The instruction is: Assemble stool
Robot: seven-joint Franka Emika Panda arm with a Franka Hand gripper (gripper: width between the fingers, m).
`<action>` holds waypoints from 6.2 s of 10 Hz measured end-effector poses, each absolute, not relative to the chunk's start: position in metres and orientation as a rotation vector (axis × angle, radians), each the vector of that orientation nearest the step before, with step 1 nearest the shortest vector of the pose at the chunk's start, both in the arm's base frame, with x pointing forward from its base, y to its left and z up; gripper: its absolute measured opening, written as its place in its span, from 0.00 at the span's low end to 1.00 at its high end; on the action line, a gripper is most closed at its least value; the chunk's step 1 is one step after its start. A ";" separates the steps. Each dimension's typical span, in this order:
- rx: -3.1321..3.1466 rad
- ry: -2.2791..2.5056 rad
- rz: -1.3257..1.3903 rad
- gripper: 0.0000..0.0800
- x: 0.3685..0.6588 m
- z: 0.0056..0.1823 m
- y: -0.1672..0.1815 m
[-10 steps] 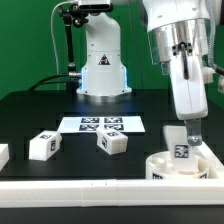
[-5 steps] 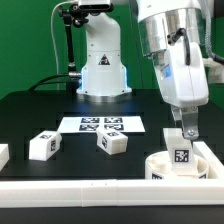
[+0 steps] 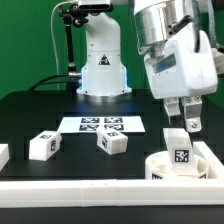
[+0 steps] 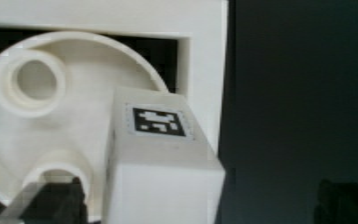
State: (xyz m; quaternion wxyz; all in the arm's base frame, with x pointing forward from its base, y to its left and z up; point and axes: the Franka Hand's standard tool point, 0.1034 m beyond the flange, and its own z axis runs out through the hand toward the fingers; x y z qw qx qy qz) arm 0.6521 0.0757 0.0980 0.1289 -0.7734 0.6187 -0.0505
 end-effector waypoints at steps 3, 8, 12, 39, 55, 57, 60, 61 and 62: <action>-2.675 1.224 -0.196 0.81 0.654 0.100 0.071; -2.861 0.788 -0.236 0.81 0.655 0.103 0.072; -3.006 0.289 -0.276 0.81 0.655 0.103 0.072; -2.698 -1.755 -0.145 0.42 0.651 0.084 0.082; -3.150 -0.060 -0.203 0.42 0.654 0.083 0.078; -3.114 0.223 -0.197 0.42 0.653 0.082 0.079; -3.021 0.612 -0.176 0.42 0.652 0.081 0.082; -2.981 0.753 -0.169 0.42 0.652 0.081 0.084; -2.953 0.845 -0.166 0.42 0.651 0.081 0.085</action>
Offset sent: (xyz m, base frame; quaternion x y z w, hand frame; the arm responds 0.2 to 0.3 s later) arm 0.0063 0.0092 0.0070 -0.0194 -0.0505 -0.3046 0.9510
